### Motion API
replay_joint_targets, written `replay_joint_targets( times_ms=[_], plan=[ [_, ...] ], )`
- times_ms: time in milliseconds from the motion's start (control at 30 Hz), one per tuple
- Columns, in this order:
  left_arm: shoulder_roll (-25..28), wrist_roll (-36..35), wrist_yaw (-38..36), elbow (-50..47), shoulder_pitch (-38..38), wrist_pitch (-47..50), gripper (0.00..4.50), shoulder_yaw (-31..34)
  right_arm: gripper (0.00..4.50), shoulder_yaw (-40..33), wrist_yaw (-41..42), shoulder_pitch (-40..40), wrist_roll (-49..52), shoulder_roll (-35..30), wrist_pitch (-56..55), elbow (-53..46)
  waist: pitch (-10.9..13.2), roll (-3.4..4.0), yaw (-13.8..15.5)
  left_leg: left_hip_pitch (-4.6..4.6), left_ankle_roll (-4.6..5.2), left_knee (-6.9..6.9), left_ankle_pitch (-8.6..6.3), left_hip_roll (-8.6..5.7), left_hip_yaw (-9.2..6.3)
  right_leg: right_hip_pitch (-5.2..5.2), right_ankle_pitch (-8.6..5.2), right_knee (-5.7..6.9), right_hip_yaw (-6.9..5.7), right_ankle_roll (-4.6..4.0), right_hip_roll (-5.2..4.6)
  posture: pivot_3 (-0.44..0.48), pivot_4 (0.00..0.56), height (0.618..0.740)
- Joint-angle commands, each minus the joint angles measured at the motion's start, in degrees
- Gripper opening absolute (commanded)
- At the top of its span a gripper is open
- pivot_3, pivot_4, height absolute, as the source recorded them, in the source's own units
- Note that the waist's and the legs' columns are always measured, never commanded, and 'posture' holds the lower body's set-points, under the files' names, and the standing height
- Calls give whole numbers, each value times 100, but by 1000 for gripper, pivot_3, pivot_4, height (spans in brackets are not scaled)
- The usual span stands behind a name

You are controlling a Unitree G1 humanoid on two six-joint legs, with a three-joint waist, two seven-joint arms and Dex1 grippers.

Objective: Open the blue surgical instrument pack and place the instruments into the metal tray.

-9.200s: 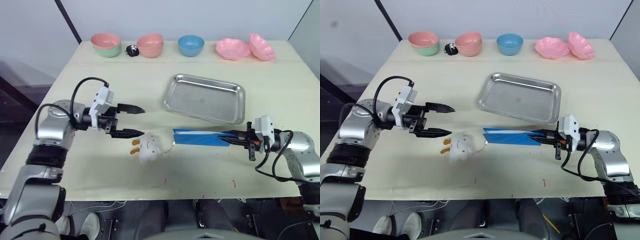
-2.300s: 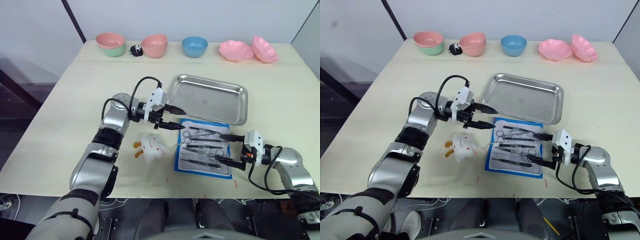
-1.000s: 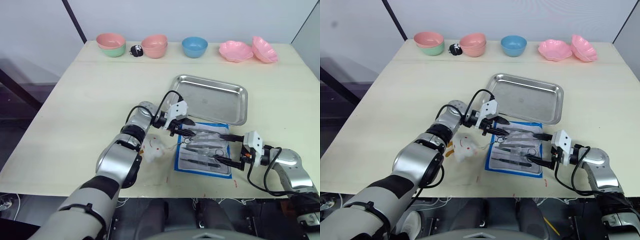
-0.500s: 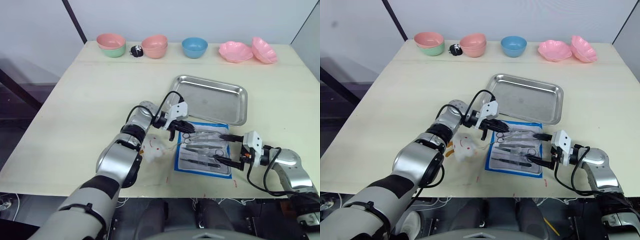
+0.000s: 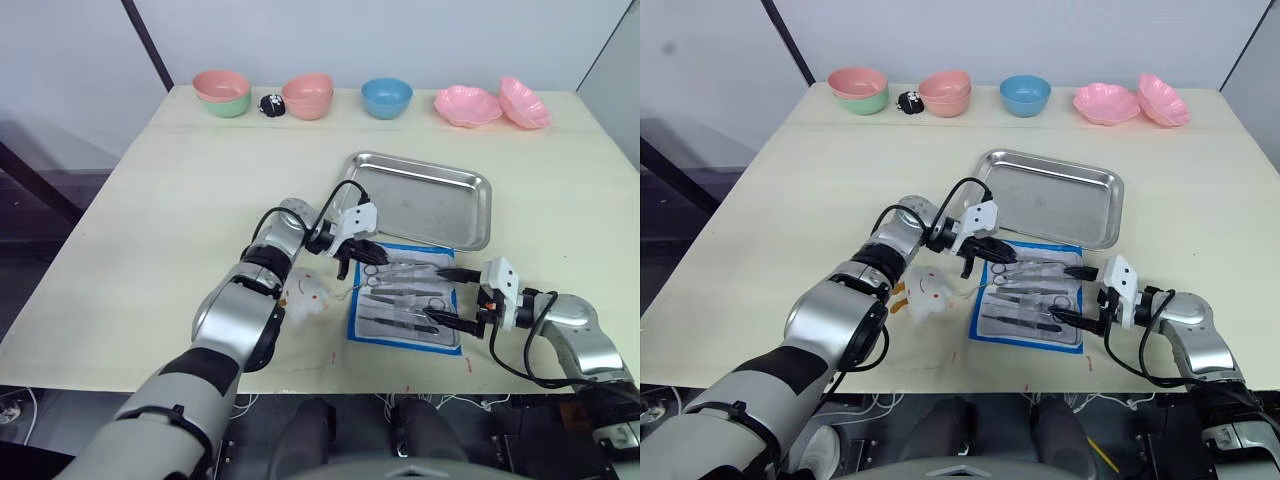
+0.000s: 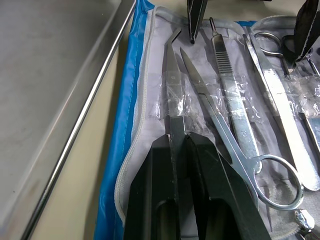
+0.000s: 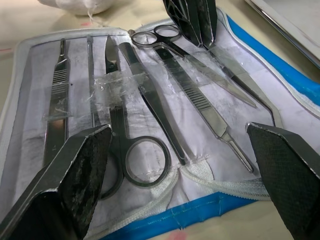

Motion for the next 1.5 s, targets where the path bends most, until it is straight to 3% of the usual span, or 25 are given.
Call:
replay_joint_targets(
  times_ms=[33,633,1133,1500],
  plan=[
    [21,26,-5,-20,-195,-74,23,49,4500,397,-68,213,-428,-115,611,337,-3,-5,-1,3,0,0,0,0,0,2,0,0,1,0,1,0,150,740],
    [317,44,-296,-121,-371,-108,23,71,4500,526,-119,210,-705,133,-447,981,-17,-29,-133,8,0,-2,0,5,0,5,0,0,5,0,5,0,150,740],
    [480,55,-689,-206,-834,69,23,104,4500,590,-77,196,-743,92,-380,1144,-23,-39,-127,14,0,-2,0,5,-1,14,0,-1,4,0,6,0,150,740],
    [561,120,-438,-280,-821,-37,23,135,4500,593,-86,162,-753,108,-372,1181,-23,-40,-128,14,0,-2,0,6,-1,14,0,-2,4,1,5,0,150,740]
  ],
)
